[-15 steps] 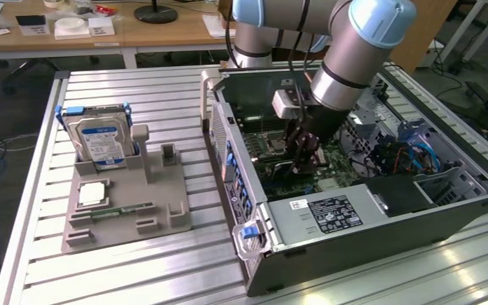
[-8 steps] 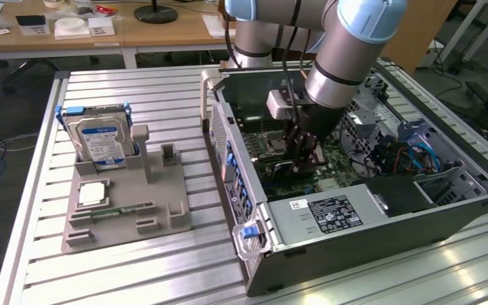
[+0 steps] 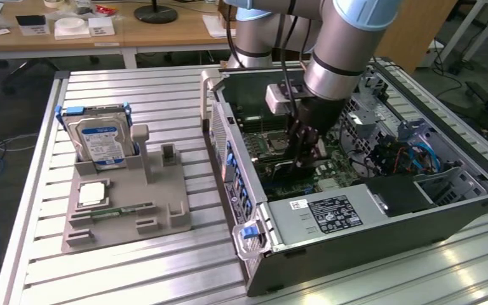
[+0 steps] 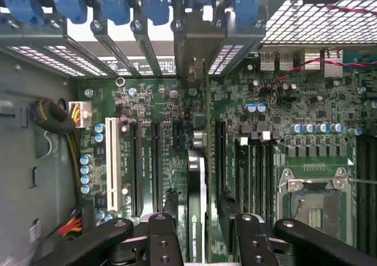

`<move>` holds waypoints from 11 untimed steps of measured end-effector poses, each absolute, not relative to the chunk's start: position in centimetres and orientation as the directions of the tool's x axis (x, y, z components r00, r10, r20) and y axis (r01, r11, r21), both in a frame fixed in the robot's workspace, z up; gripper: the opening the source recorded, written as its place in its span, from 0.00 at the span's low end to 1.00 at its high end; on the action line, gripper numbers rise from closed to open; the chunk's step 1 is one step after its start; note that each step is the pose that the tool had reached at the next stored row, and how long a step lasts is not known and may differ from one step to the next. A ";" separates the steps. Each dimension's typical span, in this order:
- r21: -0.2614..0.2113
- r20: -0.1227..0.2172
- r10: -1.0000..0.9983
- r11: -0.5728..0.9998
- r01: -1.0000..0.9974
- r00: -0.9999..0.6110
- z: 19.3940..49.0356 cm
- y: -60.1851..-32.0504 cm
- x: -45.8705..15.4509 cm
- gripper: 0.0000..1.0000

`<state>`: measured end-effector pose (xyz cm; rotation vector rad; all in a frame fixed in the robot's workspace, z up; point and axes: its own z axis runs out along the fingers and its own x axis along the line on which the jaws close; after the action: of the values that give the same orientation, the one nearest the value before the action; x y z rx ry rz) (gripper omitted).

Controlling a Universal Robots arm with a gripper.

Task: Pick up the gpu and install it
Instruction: 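Insert the gpu into the slot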

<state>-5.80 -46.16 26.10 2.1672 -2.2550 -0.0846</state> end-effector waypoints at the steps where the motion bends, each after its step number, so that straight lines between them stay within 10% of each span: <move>1: 0.042 -0.028 -0.999 0.039 -0.998 -0.040 26.3 -46.2 -5.9 0.41; 11: 0.018 -0.029 -0.999 0.039 -0.999 -0.040 27.1 -46.2 -6.1 0.41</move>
<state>-6.09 -46.16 27.15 2.1829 -2.2704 -0.0520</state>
